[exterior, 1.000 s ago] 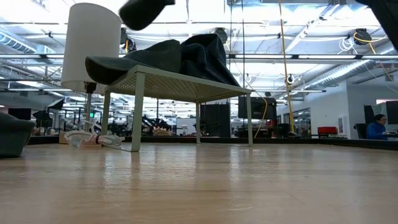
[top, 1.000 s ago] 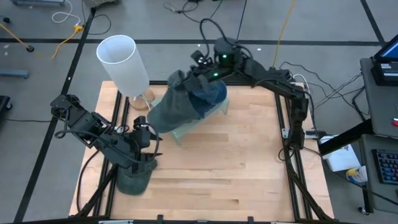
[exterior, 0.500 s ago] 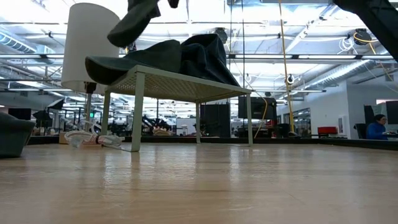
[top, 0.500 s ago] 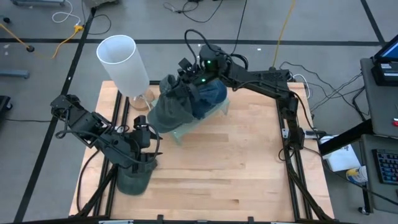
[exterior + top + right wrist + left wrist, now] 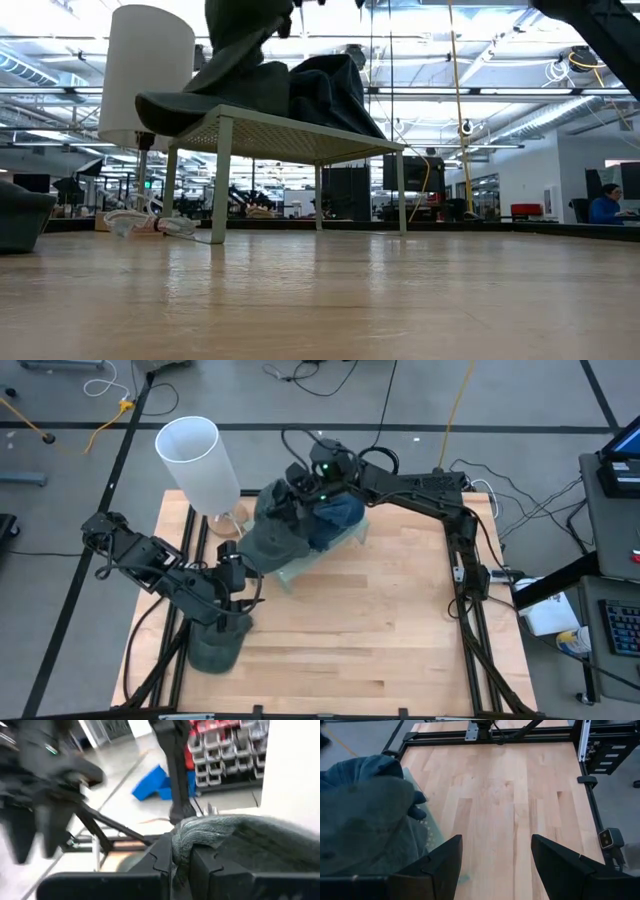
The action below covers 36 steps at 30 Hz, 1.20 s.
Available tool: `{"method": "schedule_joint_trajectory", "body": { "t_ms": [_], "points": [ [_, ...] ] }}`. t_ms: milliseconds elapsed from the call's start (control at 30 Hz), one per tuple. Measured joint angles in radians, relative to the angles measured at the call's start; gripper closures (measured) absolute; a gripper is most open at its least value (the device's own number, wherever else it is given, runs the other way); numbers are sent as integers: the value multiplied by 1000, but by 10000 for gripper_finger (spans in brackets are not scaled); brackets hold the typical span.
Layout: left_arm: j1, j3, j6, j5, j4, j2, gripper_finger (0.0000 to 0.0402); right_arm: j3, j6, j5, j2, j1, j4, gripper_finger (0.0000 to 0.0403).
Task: Pick & Place hat
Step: Stack the right green cap on the other green cap on the shelf
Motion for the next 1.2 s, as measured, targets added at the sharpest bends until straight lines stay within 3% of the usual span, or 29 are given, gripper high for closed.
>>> {"method": "schedule_joint_trajectory", "body": {
  "t_ms": [233, 433, 700, 1200],
  "points": [
    [0, 0, 0, 0, 0, 0, 163, 0, 26, -5, 30, 0, -27, 382],
    [0, 0, 8, 0, 0, 0, 162, -2, -7, 122, 28, -6, -26, 382],
    [0, 0, 6, 0, -1, 0, 163, -2, -4, 126, 19, -35, -123, 382],
    [0, 0, 27, 0, -1, 0, 162, -2, -19, 122, 19, -61, -151, 382]
  ]
}}
